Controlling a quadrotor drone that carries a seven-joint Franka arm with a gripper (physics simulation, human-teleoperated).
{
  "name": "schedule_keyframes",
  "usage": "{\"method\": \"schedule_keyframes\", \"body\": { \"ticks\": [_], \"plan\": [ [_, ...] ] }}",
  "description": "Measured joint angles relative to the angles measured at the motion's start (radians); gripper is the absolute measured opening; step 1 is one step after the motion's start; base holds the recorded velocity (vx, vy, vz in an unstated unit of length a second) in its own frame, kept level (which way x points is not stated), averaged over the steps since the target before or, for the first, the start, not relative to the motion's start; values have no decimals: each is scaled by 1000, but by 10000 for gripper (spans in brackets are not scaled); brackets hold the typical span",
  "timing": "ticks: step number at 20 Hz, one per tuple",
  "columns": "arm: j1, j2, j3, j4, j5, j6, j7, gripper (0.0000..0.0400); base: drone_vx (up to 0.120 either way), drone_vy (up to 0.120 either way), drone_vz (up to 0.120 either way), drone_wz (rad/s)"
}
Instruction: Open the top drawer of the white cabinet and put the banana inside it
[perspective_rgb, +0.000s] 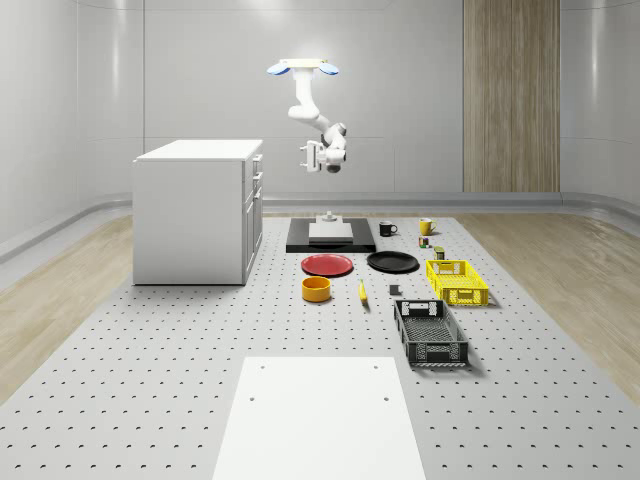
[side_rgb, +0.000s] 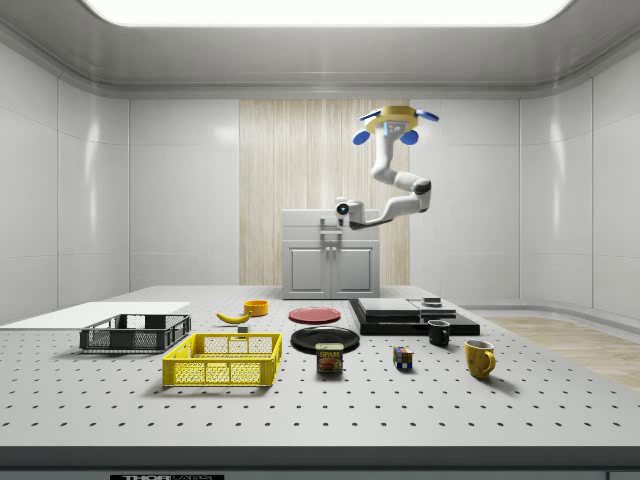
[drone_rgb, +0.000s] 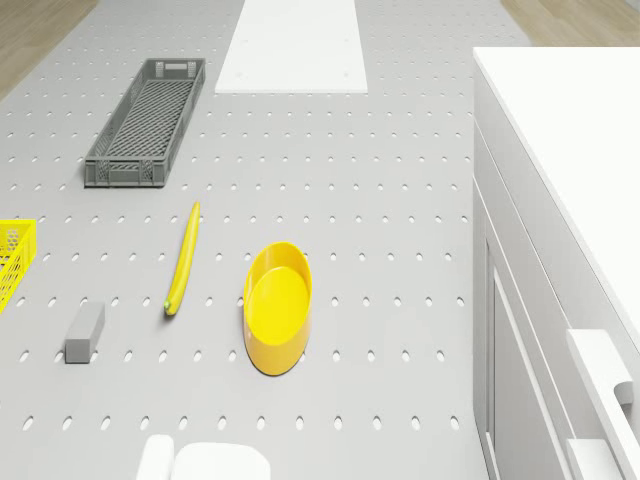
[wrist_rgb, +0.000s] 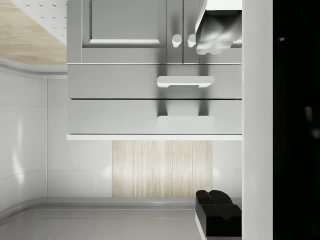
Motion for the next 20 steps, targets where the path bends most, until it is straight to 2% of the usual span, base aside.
{"method": "schedule_keyframes", "body": {
  "ticks": [4, 8, 20],
  "plan": [
    [5, -5, -1, -1, -4, 5, 4, 400, 110, 0, 0, 0],
    [10, -9, 16, -18, 7, 30, 3, 400, 0, 0, 0, 0],
    [43, -1, 118, -98, 100, 160, -24, 400, 0, 0, 0, 0]
  ]
}}
